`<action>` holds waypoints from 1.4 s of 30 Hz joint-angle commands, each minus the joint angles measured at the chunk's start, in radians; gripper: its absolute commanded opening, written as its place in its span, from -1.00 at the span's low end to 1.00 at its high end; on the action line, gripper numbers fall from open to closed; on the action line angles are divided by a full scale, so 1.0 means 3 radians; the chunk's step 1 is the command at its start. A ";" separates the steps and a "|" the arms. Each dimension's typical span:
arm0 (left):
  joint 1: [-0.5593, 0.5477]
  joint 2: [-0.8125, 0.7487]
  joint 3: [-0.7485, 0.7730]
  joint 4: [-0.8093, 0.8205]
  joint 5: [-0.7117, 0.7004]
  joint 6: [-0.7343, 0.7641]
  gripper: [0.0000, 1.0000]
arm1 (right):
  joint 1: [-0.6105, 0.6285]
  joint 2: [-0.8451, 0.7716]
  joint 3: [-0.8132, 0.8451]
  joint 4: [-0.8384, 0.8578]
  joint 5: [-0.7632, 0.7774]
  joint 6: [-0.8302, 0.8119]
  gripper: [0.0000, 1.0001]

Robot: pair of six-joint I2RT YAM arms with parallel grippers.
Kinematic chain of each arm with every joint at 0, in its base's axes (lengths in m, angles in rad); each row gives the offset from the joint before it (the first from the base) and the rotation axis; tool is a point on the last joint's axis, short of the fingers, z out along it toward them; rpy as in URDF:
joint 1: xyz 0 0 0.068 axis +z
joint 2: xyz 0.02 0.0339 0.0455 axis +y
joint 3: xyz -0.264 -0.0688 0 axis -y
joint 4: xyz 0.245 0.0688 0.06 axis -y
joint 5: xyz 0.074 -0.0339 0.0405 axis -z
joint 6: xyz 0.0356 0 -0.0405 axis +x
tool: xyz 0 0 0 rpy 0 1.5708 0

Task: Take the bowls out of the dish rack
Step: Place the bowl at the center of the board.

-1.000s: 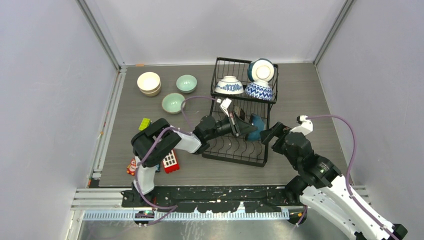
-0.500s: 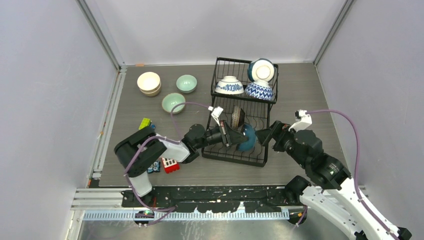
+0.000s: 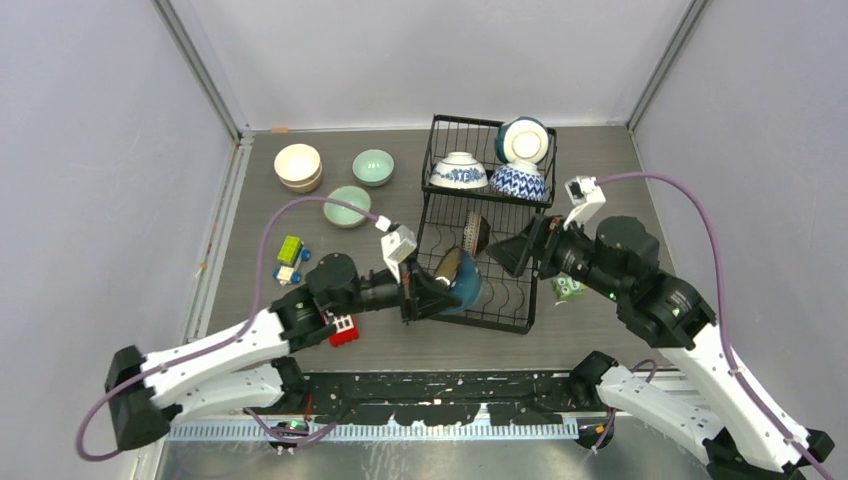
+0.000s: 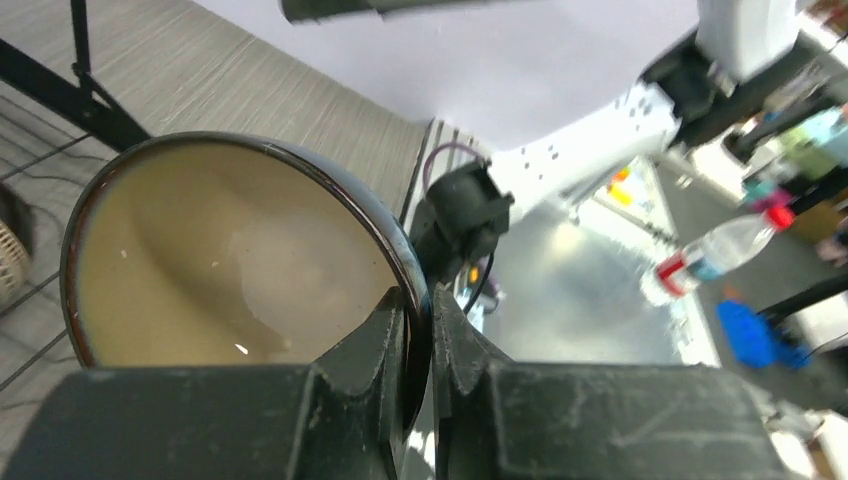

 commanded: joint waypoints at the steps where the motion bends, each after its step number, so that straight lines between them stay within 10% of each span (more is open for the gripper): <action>1: -0.0175 -0.0618 0.0317 -0.1630 -0.0373 0.1124 -0.99 | -0.0007 0.0339 0.0389 0.0132 -0.0670 -0.0209 0.85; 18: -0.0901 -0.1005 0.0927 -0.3500 -0.1710 0.2431 -0.99 | 0.0798 0.1758 0.1609 -0.0375 -0.0142 -0.0570 0.84; 42: -0.1045 -0.0897 0.0948 -0.3981 -0.1496 0.3851 -1.00 | 0.0794 0.2062 0.1773 -0.0901 -0.0099 -0.0649 0.82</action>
